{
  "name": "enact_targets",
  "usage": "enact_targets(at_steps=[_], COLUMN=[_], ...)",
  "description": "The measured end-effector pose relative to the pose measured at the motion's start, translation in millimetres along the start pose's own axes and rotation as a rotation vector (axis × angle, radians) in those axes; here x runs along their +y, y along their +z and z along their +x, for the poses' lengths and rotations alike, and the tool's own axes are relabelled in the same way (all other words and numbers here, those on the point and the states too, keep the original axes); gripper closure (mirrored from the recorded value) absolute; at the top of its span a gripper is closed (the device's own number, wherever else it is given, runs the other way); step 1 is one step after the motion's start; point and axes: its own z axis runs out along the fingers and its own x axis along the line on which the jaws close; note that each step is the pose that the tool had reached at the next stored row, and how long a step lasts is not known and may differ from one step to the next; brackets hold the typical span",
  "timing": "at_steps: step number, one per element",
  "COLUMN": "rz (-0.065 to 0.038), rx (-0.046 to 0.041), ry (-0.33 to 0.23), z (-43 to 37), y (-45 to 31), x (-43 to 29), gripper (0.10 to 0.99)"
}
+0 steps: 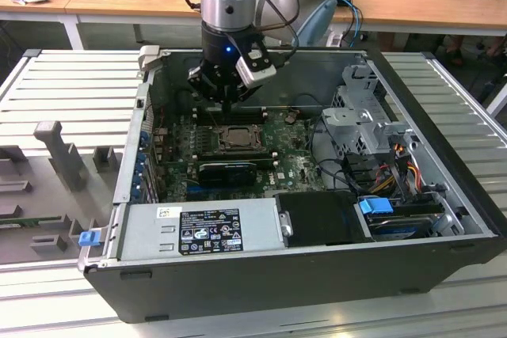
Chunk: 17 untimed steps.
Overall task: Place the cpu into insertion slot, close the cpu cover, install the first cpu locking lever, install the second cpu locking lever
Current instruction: 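Install the first cpu locking lever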
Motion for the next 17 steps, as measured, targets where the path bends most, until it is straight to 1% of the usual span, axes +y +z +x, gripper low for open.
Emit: enact_targets(at_steps=[3, 5, 6, 7, 8, 9, 10, 11, 12, 14, 17], rz=[-0.003, -0.004, -0.004, -0.007, -0.011, -0.021, -0.03, -0.045, -0.058, -0.067, -0.071], rx=[-0.0019, -0.0034, -0.0063, -0.0152, -0.0203, -0.0251, -0.0249, -0.0246, -0.0244, -0.0242, -0.0242], ry=[-0.001, -0.002, -0.002, -0.003, -0.004, -0.004, -0.004, -0.004, -0.004, -0.004, -0.004], z=[8.9, 16.2, 17.9, 18.7, 19.2, 20.6, 21.2, 22.6, 25.0, 30.5, 38.6], y=[2.5, 3.7, 3.8, 3.8, 3.9, 3.9, 4.0, 4.1, 4.3, 4.8, 5.3], x=[-0.2, -0.4, -0.4, -0.4, -0.4, -0.4, -0.5, -0.5, -0.5, -0.6, -0.8], gripper=[0.98, 0.98, 0.98, 0.98, 0.98, 0.98, 0.98, 0.98, 0.98, 0.98, 0.98])
